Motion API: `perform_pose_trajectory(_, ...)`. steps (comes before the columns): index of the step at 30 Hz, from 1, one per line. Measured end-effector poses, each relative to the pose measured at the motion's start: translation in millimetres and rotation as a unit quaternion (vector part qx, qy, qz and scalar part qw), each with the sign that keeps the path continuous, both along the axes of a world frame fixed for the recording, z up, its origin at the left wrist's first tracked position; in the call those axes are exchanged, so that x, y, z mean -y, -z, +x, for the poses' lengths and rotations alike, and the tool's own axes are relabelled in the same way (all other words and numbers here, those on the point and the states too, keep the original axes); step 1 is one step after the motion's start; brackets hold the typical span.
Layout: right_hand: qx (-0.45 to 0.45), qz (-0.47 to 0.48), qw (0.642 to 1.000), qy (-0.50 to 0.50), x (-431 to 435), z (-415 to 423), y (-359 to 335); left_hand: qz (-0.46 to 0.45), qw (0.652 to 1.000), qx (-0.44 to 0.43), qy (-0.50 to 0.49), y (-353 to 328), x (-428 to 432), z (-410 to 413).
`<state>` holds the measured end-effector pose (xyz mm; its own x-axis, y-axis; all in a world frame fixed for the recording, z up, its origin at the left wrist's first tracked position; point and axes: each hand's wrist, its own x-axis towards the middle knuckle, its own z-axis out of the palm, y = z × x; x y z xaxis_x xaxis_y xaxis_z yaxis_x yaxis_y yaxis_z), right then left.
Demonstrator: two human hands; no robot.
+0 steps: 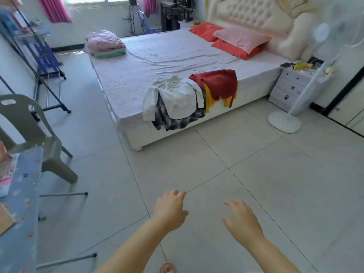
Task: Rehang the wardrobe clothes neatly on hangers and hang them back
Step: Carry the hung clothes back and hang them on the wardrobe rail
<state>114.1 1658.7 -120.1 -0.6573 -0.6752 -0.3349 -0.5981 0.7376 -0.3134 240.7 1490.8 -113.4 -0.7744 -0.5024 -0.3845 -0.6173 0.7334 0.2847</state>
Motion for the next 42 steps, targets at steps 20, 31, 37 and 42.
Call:
perform_pose_trajectory(20,-0.027,-0.024,0.990,-0.138,314.5,-310.0,-2.6,-0.010,0.988,-0.004,-0.152,-4.3,275.4,-261.1)
perform_pose_trajectory(31,-0.017,-0.014,0.979,-0.203,498.1,-454.2,3.0,-0.012,0.976,-0.003,-0.216,2.2,428.1,-386.8)
perform_pose_trajectory(37,-0.011,0.001,0.983,-0.185,622.8,-514.4,17.5,0.013,0.981,-0.011,-0.195,17.3,553.5,-454.6)
perform_pose_trajectory(42,0.000,0.015,0.984,-0.176,709.9,-556.0,17.1,0.041,0.979,-0.021,-0.200,11.1,647.1,-494.9)
